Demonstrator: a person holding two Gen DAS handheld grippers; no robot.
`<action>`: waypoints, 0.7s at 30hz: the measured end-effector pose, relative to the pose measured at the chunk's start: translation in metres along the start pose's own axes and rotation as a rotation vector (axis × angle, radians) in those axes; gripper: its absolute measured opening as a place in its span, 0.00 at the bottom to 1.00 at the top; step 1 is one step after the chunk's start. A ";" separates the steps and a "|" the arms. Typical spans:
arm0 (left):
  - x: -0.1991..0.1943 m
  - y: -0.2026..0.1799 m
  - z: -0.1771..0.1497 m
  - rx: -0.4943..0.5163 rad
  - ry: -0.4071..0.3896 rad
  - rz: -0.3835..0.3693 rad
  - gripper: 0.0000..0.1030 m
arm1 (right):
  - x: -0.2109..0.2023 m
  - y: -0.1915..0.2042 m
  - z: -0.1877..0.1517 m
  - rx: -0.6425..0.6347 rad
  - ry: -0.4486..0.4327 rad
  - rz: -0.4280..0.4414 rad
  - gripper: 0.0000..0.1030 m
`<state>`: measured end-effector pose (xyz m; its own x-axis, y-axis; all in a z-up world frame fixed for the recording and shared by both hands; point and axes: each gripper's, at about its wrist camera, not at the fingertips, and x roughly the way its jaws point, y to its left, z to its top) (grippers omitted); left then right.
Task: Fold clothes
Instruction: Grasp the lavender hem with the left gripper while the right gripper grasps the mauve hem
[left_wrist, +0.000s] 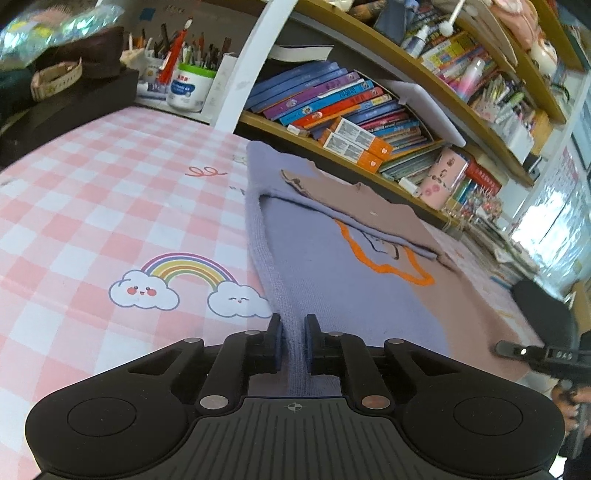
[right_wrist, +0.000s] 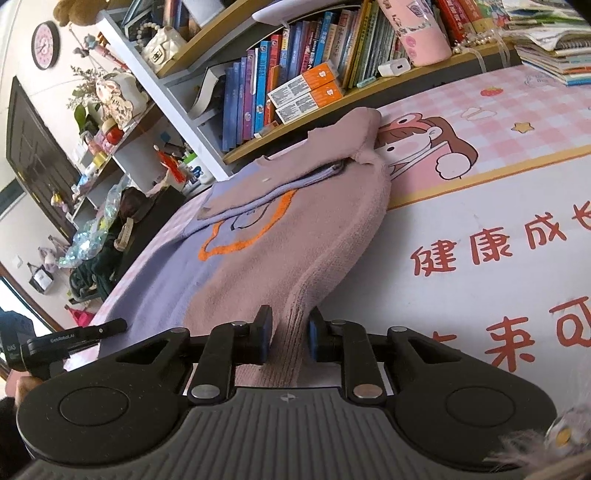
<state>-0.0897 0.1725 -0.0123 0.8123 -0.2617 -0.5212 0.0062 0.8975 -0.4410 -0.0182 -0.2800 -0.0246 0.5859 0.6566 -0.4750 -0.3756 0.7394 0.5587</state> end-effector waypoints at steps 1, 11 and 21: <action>0.000 0.001 0.000 -0.008 0.001 -0.005 0.11 | 0.000 0.000 0.000 0.002 -0.001 0.001 0.18; -0.002 -0.008 -0.002 0.012 0.018 0.012 0.14 | -0.004 0.005 -0.003 -0.002 0.013 -0.019 0.18; -0.003 -0.005 0.000 0.010 0.057 -0.017 0.14 | -0.004 0.008 -0.002 -0.004 0.035 -0.041 0.09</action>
<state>-0.0922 0.1691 -0.0083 0.7778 -0.2964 -0.5543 0.0258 0.8961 -0.4430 -0.0249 -0.2767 -0.0193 0.5757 0.6301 -0.5211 -0.3547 0.7667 0.5352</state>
